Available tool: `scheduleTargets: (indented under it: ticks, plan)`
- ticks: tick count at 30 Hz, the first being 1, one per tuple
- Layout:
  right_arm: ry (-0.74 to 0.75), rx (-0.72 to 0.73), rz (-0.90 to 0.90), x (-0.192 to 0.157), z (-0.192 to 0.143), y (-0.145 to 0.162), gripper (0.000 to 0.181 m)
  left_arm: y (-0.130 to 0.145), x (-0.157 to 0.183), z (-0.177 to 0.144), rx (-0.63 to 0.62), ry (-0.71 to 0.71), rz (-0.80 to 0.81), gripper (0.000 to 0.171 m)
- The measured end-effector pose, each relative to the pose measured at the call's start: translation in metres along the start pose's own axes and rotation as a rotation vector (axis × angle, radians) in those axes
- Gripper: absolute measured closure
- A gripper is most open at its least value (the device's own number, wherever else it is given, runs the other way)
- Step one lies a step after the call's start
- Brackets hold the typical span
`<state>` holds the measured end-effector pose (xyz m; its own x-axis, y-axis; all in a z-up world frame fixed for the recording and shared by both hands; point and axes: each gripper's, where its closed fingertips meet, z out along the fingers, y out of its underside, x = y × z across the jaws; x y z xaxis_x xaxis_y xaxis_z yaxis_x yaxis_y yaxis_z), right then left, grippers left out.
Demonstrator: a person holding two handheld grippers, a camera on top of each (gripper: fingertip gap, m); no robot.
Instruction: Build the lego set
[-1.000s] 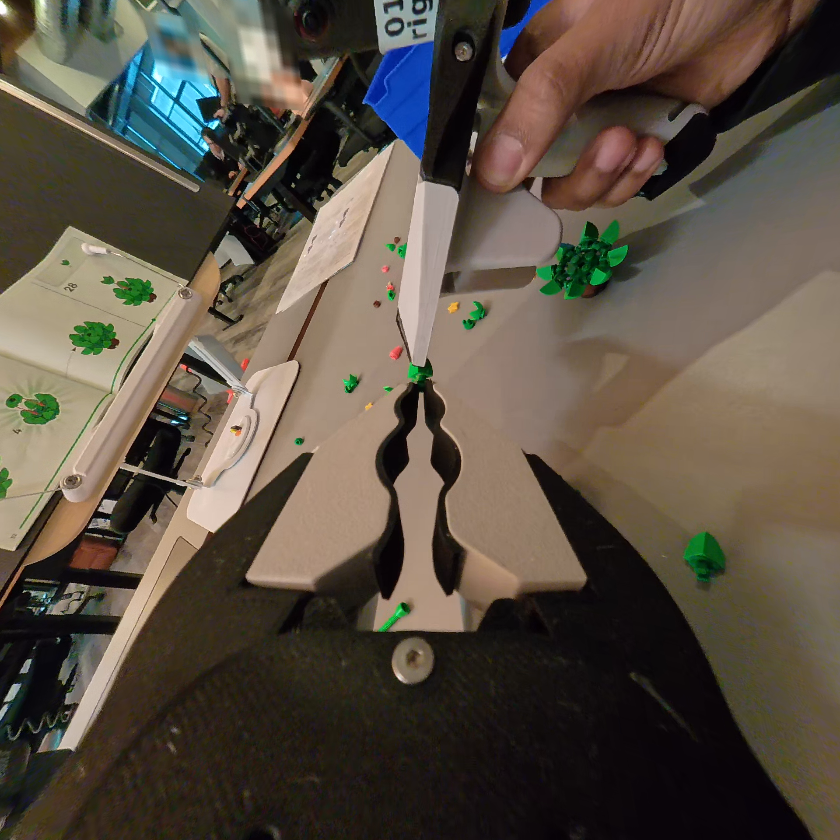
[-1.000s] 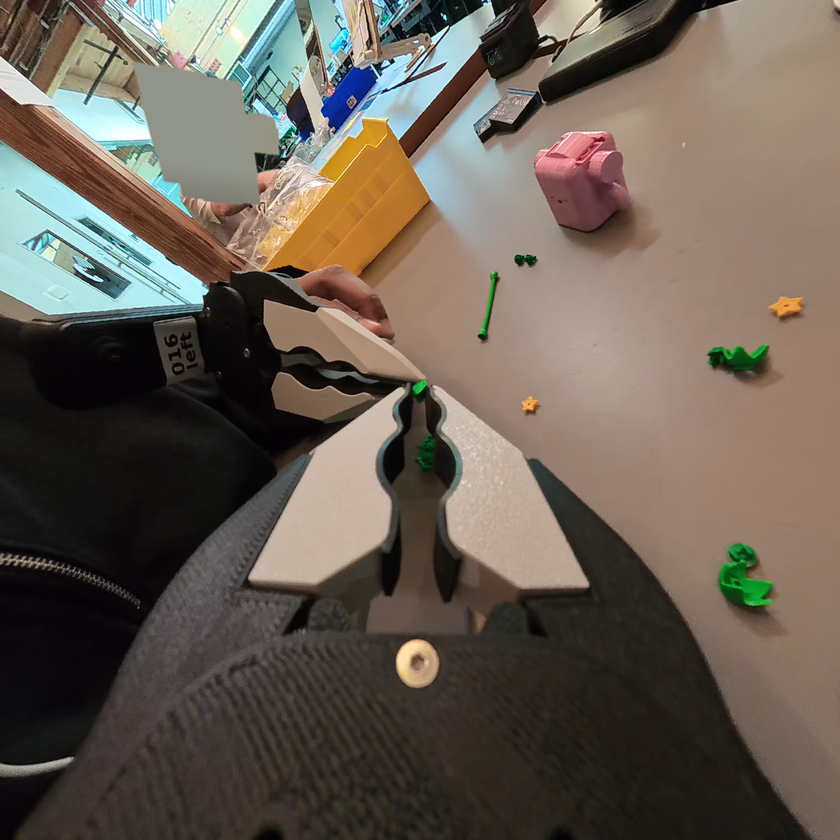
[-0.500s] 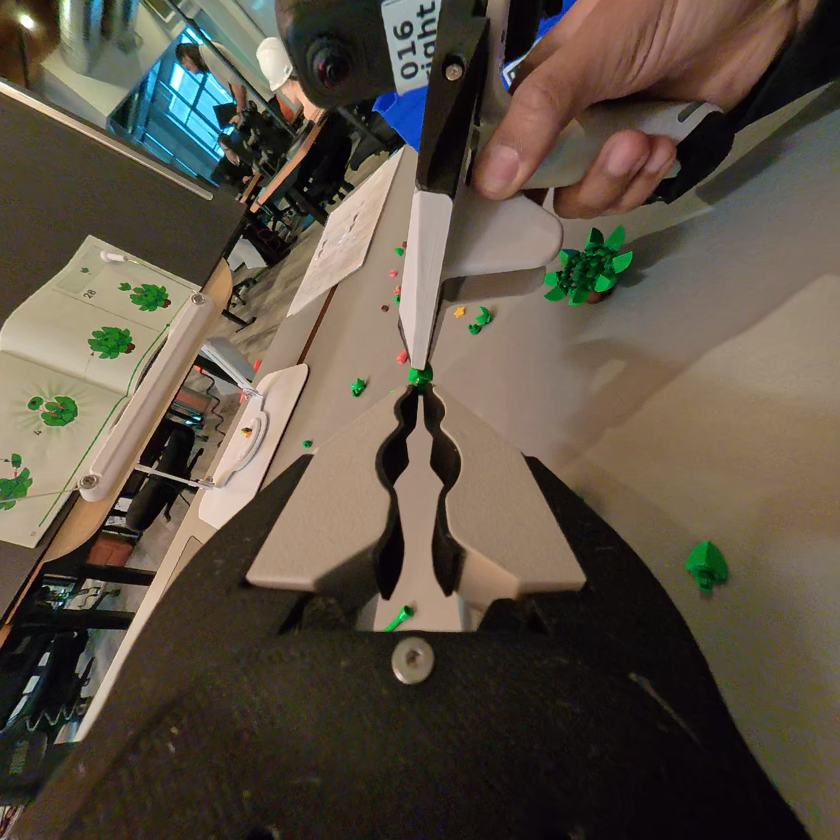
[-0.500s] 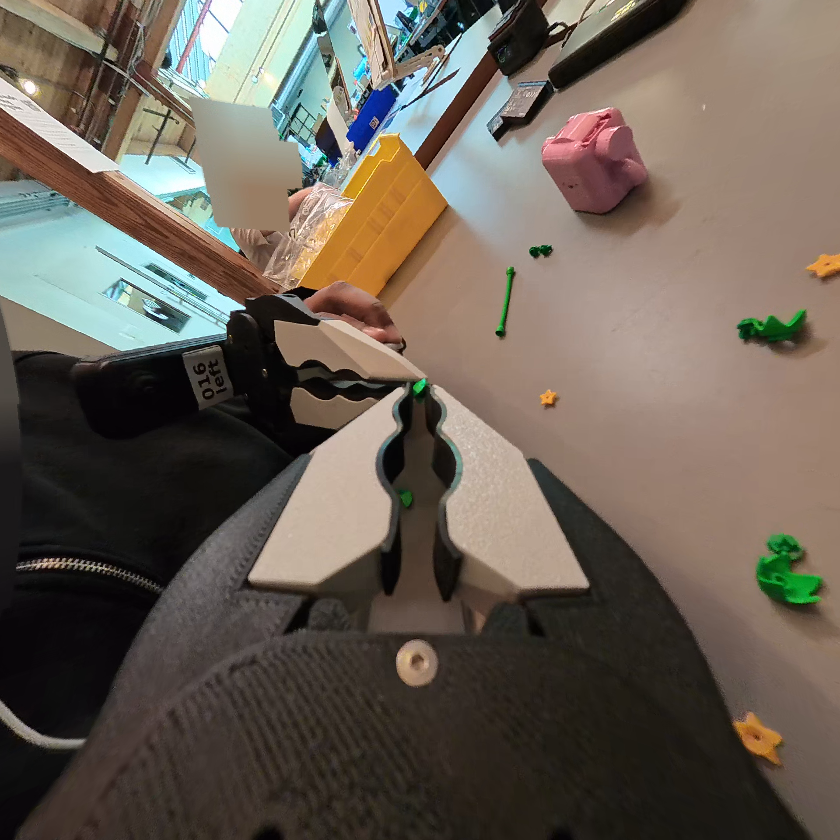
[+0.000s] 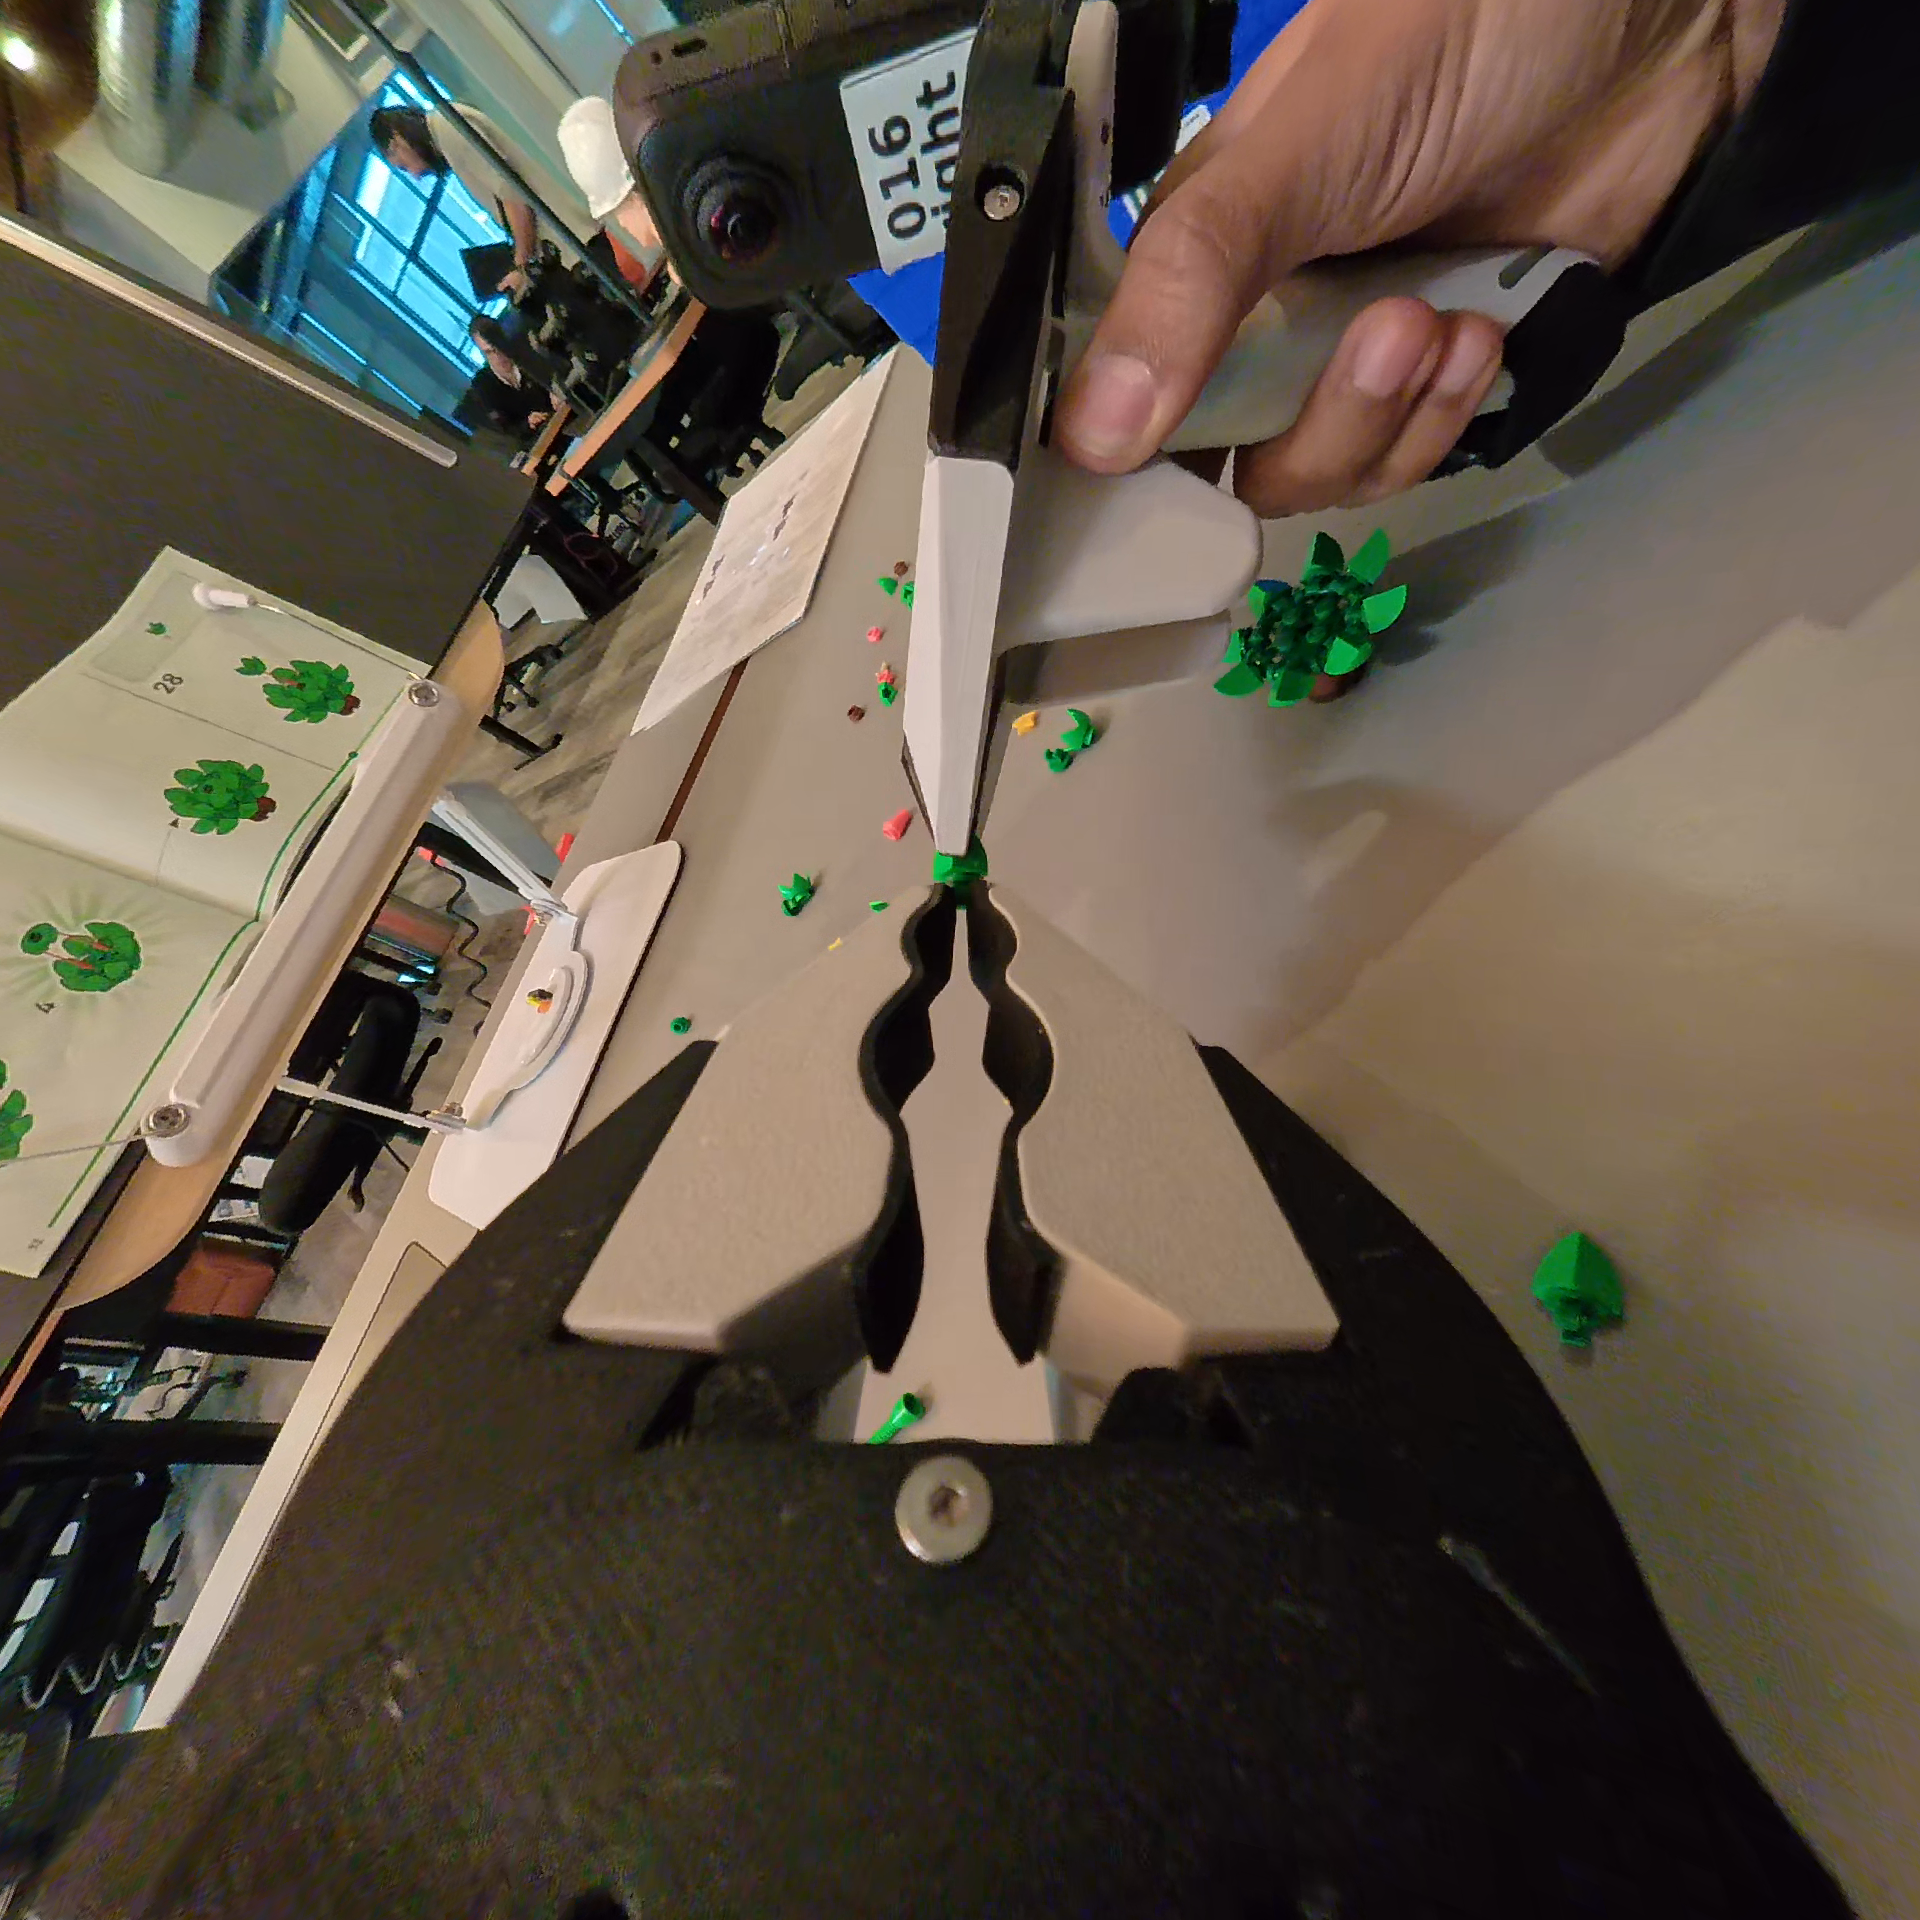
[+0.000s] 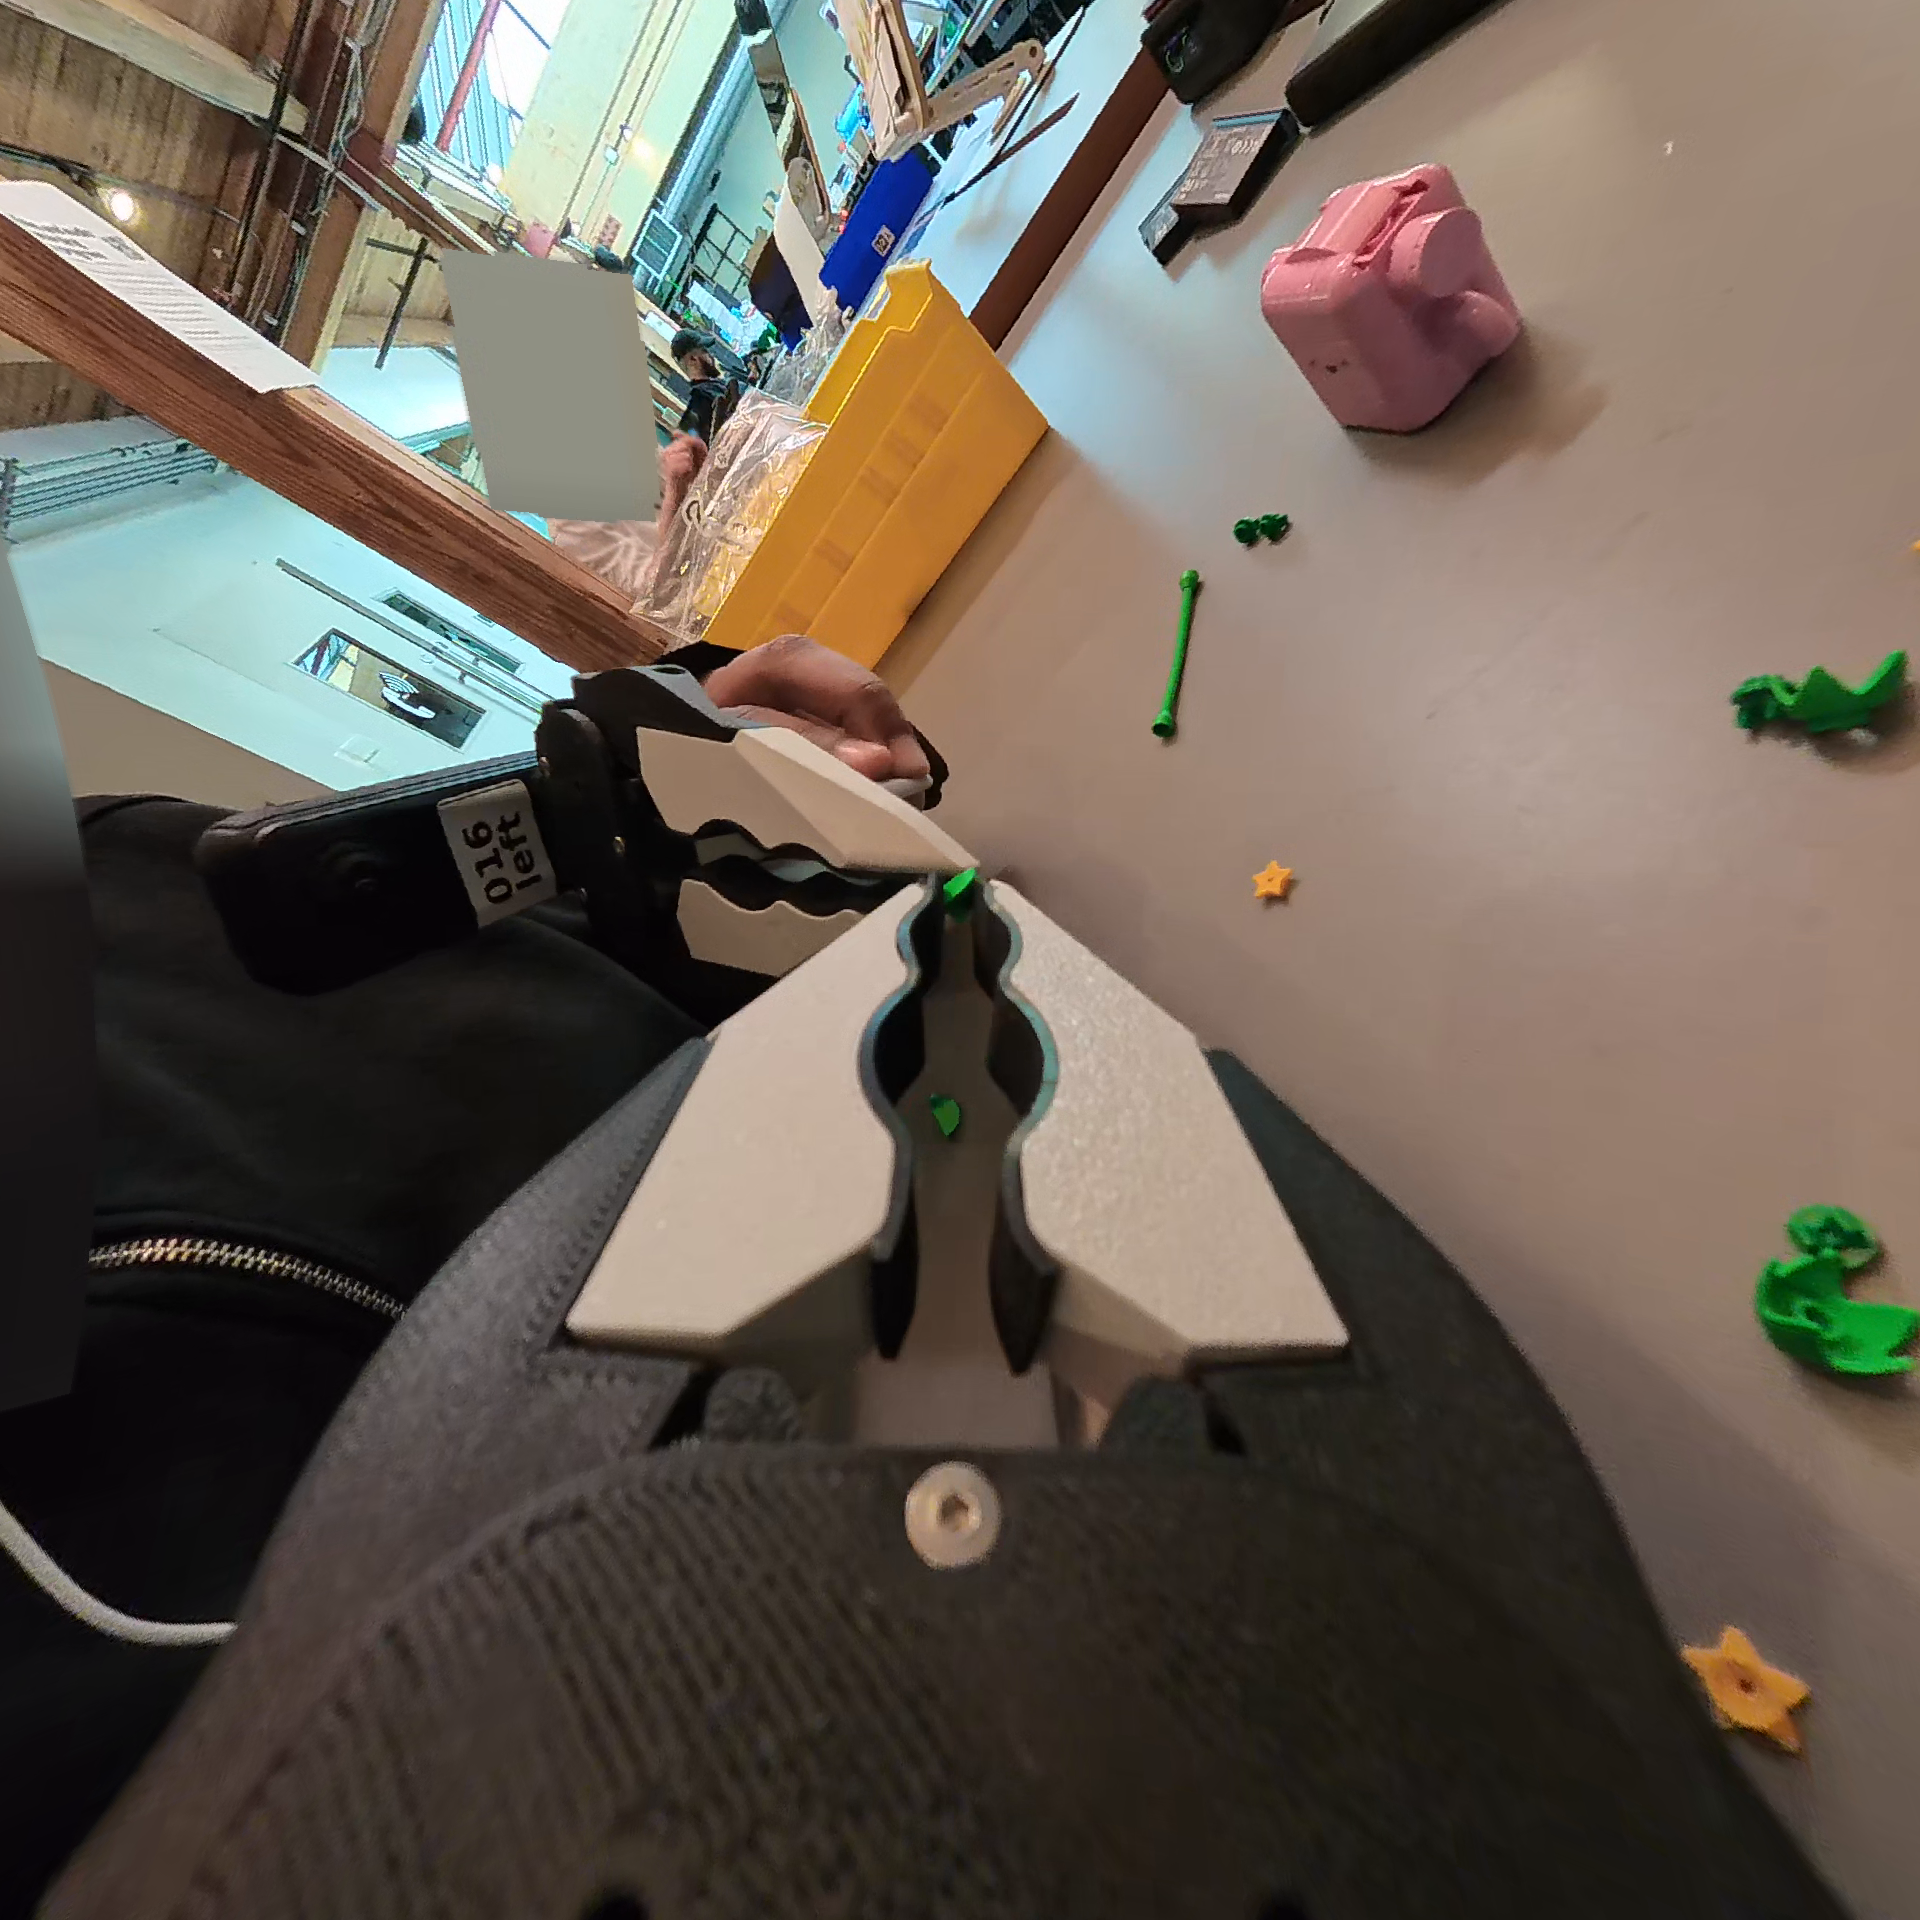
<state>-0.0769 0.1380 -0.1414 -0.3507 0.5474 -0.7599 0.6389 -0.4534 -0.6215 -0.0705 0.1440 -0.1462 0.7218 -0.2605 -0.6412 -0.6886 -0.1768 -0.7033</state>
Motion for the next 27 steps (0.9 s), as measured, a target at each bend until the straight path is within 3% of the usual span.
scheduleTargets:
  ticks: [15, 19, 21, 27]
  plan:
    - [0.110, -0.032, -0.076, 0.010, 0.001, 0.003, 0.177, 0.006, 0.003, 0.006, -0.057, 0.021, -0.041, 0.171]
    - [0.089, -0.019, -0.091, 0.005, 0.001, 0.000, 0.178, 0.005, 0.001, 0.003, -0.023, 0.036, -0.060, 0.171]
    - [0.075, -0.015, -0.092, 0.002, 0.000, 0.000, 0.178, 0.004, -0.004, -0.002, -0.004, 0.047, -0.098, 0.153]
    - [0.067, -0.005, -0.125, -0.004, -0.003, -0.003, 0.178, 0.009, -0.019, -0.011, 0.050, 0.107, -0.290, 0.144]
